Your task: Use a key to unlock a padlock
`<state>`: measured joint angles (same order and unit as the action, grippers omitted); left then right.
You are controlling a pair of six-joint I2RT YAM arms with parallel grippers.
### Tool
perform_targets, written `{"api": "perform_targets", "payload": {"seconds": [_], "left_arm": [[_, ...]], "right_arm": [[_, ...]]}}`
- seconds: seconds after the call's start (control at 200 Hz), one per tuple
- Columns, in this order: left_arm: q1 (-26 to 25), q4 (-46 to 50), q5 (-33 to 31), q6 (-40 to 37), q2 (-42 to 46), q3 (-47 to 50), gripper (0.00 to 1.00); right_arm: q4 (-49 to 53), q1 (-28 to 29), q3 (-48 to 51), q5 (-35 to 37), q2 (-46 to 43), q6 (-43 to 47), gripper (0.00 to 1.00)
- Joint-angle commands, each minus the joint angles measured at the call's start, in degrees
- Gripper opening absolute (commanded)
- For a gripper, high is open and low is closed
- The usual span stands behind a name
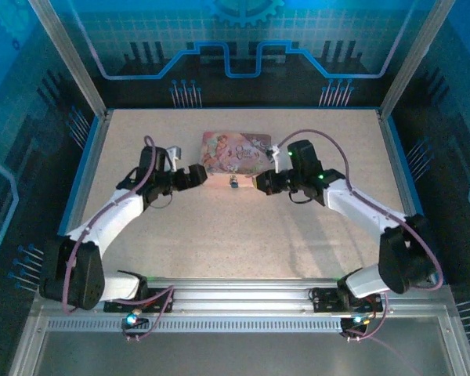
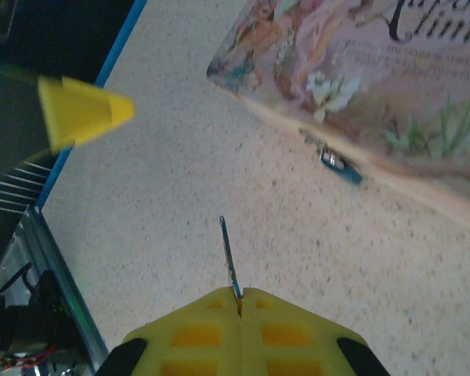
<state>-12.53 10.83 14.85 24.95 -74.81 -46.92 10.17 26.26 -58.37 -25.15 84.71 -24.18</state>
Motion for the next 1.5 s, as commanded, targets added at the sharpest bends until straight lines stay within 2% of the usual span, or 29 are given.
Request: {"api": "perform_targets", "payload": {"seconds": [0.0, 0.095, 0.25, 0.42, 0.715, 1.13, 1.496], "left_arm": [[-4.4, -3.6, 1.7, 2.3, 1.0, 3.0, 0.97], [-8.5, -6.4, 0.9, 2.8, -1.1, 3.4, 0.97], [-11.3, -11.0, -0.3, 4.2, -6.4, 2.8, 0.96], [-12.2, -11.9, -1.2, 3.8, -9.5, 0.9, 0.96], [-12.2, -10.8, -2.3, 3.2, -8.5, 1.7, 0.96], [-12.2, -13.4, -3.6, 2.0, -7.2, 3.7, 0.91], [-12.1, -16.7, -2.5, 0.4, -8.6, 4.1, 0.86]], "right_arm": [[-4.7, -1.0, -3.7, -0.4, 4.7, -1.1, 0.0], [-5.9, -1.8, -6.9, 0.4, 9.3, -1.8, 0.0], [-5.5, -2.8, -12.6, 1.9, 15.8, -2.2, 0.0], [-8.0, -4.3, -15.5, 0.0, 21.8, -4.6, 0.0], [-5.6, -4.7, -18.1, -0.9, 27.2, -4.2, 0.0], [-1.4, -4.0, -11.4, 1.7, 26.4, -5.2, 0.0], [-2.6, -2.0, -2.4, 1.8, 20.5, -6.6, 0.0]]}}
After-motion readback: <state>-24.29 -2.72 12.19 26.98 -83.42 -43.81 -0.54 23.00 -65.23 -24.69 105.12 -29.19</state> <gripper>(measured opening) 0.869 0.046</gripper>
